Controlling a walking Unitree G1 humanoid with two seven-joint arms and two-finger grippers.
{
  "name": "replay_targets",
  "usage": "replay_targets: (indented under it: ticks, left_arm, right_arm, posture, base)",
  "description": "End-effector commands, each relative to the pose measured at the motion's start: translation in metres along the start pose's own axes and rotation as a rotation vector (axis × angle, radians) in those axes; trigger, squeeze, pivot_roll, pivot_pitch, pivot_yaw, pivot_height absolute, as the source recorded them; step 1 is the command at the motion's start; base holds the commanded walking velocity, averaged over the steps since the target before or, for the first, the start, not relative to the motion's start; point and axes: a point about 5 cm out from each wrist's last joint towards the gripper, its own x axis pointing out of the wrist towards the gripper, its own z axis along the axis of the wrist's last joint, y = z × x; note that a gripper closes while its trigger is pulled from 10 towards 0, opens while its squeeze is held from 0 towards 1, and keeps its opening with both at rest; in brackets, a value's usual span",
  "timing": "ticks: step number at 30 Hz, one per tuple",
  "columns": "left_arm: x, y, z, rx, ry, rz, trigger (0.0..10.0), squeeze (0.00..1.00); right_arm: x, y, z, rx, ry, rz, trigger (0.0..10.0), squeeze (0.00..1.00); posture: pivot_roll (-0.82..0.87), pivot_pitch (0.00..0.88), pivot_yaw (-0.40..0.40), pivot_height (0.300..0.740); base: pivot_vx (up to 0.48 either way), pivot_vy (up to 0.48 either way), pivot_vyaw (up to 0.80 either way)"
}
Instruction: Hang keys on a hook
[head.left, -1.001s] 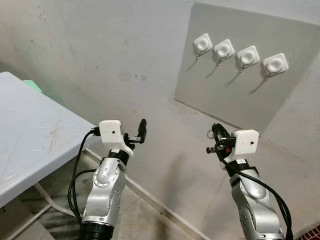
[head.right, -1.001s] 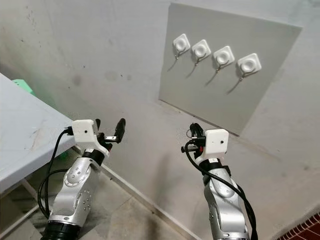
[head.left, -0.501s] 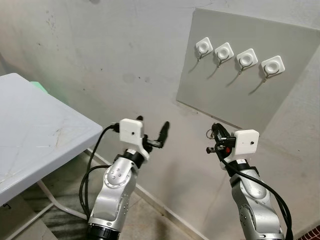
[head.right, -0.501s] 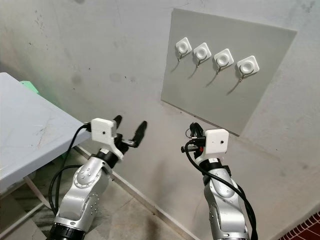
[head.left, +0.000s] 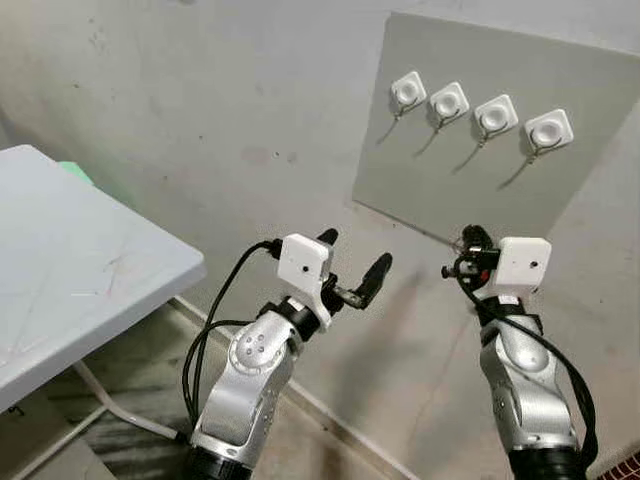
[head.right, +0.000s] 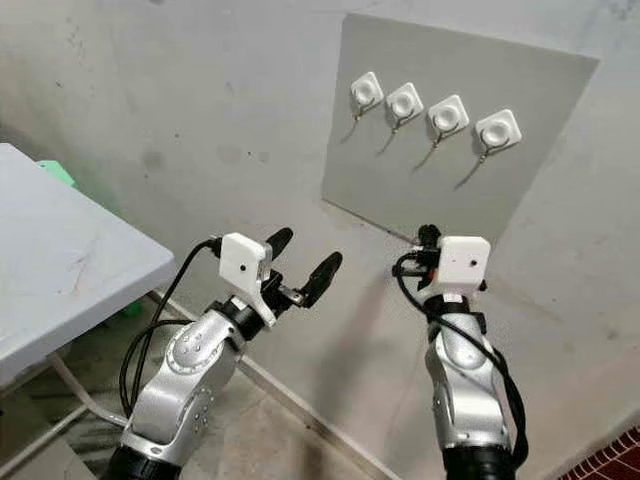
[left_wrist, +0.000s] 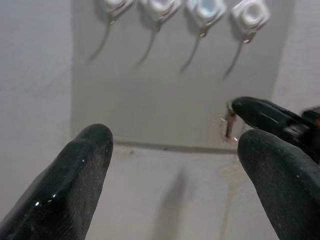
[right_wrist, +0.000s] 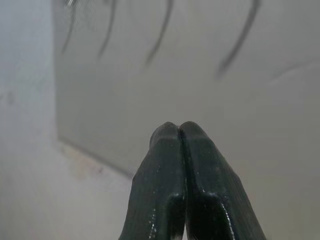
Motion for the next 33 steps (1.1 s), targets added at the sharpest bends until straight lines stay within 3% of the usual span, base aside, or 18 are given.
replay_targets:
  ticks: [1, 10, 23, 33]
  left_arm:
    - [0.004, -0.005, 0.009, 0.016, -0.017, -0.042, 10.0, 0.0]
    - [0.009, -0.008, 0.019, 0.021, -0.036, -0.082, 10.0, 0.0]
    - [0.008, -0.012, 0.025, 0.011, -0.043, -0.101, 10.0, 0.0]
    - [0.009, -0.014, 0.026, 0.001, -0.036, -0.116, 10.0, 0.0]
  right_arm:
    - [0.009, -0.007, 0.011, -0.006, -0.052, -0.021, 10.0, 0.0]
    - [0.027, -0.018, 0.036, 0.01, -0.176, -0.023, 10.0, 0.0]
    - [0.004, -0.034, 0.041, -0.029, -0.237, -0.075, 10.0, 0.0]
    - [0.013, -0.036, 0.072, 0.002, -0.359, -0.105, 10.0, 0.0]
  posture:
    - [0.01, 0.009, -0.06, 0.74]
    - [0.01, 0.022, -0.052, 0.74]
    - [0.0, 0.039, -0.043, 0.74]
    - [-0.01, 0.039, -0.035, 0.74]
  base:
    - [0.0, 0.0, 0.0]
    - [0.0, 0.0, 0.0]
    - [0.0, 0.0, 0.0]
    - [0.0, 0.0, 0.0]
